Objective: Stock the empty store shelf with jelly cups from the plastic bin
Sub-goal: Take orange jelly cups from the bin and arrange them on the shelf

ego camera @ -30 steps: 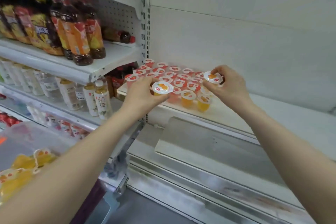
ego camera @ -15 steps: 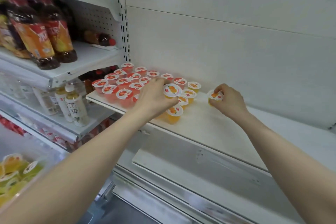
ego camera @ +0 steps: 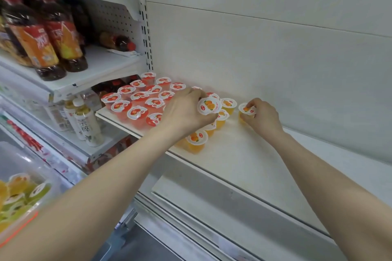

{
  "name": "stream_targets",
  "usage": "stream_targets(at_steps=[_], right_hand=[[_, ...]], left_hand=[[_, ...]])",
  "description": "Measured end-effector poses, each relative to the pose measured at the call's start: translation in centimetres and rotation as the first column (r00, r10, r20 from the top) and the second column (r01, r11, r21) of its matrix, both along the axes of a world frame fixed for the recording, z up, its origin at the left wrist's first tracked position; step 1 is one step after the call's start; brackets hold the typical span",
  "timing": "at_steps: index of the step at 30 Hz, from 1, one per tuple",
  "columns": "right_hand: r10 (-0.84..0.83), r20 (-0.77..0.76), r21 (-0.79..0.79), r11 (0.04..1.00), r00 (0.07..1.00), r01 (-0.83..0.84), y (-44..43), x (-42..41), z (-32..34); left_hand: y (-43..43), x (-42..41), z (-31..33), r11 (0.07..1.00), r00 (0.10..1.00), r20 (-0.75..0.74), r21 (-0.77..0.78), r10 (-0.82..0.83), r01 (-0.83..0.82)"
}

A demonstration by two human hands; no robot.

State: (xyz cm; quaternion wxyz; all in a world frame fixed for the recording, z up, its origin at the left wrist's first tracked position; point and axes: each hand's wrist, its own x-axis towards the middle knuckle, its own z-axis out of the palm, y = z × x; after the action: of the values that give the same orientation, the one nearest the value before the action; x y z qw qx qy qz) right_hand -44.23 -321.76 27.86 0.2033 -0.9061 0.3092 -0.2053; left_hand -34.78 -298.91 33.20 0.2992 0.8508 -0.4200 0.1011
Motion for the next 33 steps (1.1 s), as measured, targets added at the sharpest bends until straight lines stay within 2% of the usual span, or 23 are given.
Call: stream_targets(at_steps=[9, 14, 19, 33], right_hand=[[0.178, -0.137, -0.178, 0.963, 0.974, -0.201, -1.7, -2.1, 1.0], [0.141, -0.136, -0.253, 0.952, 0.981, -0.172, -2.1, -3.5, 1.7], [0.123, -0.187, -0.328, 0.927, 0.975, -0.180, -2.2, -4.4, 2.1], [0.088, -0.247, -0.421, 0.887, 0.965, -0.189, -0.8, -4.7, 3.5]], left_hand=[[-4.3, -0.8, -0.4, 0.993, 0.990, 0.102, 0.084, -0.097, 0.088], [-7.2, -1.6, -2.2, 0.972, 0.966, 0.199, 0.198, -0.166, 0.126], [-8.6, -1.6, -3.9, 0.948, 0.955, 0.229, 0.296, -0.191, 0.118], [-7.7, -1.3, -3.9, 0.937, 0.946, 0.233, 0.320, -0.225, 0.144]])
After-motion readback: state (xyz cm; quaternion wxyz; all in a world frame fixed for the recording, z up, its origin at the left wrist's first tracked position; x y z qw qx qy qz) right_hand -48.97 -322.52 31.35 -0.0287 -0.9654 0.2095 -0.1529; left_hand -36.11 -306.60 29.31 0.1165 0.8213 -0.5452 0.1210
